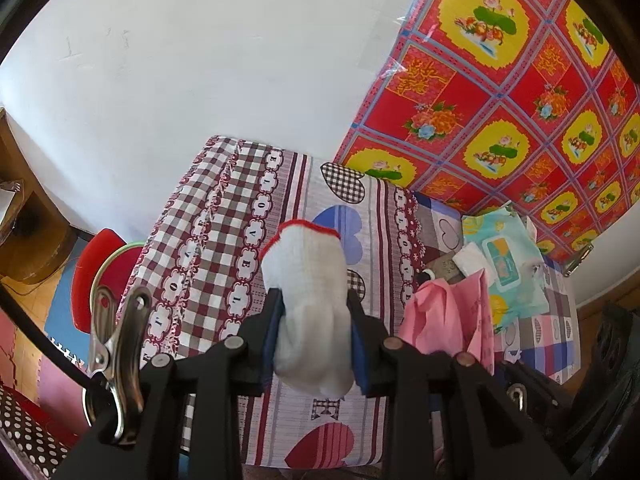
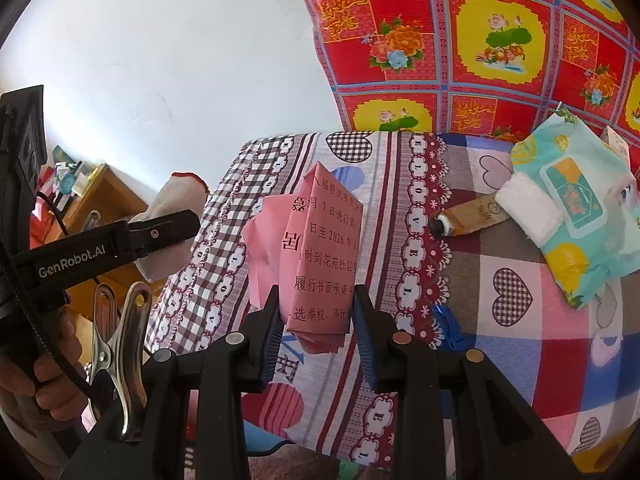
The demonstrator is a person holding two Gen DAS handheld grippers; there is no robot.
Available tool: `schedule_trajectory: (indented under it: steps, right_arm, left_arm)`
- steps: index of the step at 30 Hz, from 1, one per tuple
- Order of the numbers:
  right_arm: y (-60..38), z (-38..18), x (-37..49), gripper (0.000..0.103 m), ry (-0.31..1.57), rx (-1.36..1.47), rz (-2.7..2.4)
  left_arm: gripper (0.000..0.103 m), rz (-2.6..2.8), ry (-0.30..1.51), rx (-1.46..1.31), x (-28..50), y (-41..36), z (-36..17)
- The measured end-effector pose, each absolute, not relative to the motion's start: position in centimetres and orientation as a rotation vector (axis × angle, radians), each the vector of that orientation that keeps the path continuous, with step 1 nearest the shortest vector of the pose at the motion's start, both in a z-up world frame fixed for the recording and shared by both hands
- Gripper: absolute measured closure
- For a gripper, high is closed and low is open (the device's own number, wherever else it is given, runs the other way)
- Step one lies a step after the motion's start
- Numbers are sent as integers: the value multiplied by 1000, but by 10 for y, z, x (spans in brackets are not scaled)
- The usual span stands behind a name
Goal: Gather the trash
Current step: 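Carry the glove in left tool and paper in right tool toward the red bucket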
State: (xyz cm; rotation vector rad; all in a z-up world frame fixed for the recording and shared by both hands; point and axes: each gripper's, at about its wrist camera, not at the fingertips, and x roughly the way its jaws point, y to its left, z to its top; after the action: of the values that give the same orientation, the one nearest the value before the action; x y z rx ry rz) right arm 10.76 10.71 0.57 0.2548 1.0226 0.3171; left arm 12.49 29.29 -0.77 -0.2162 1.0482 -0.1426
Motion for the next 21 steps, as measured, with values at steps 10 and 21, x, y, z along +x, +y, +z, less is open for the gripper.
schedule_trajectory:
  steps: [10,21]
  right_arm:
    - [132,10,114,69,1025,225,343]
    - [164,15,123,69,1027,186,390]
  left_arm:
    - [71,-124,1044,-239,125,320,-8]
    - [71,-73,1034,-264,122,357,-9]
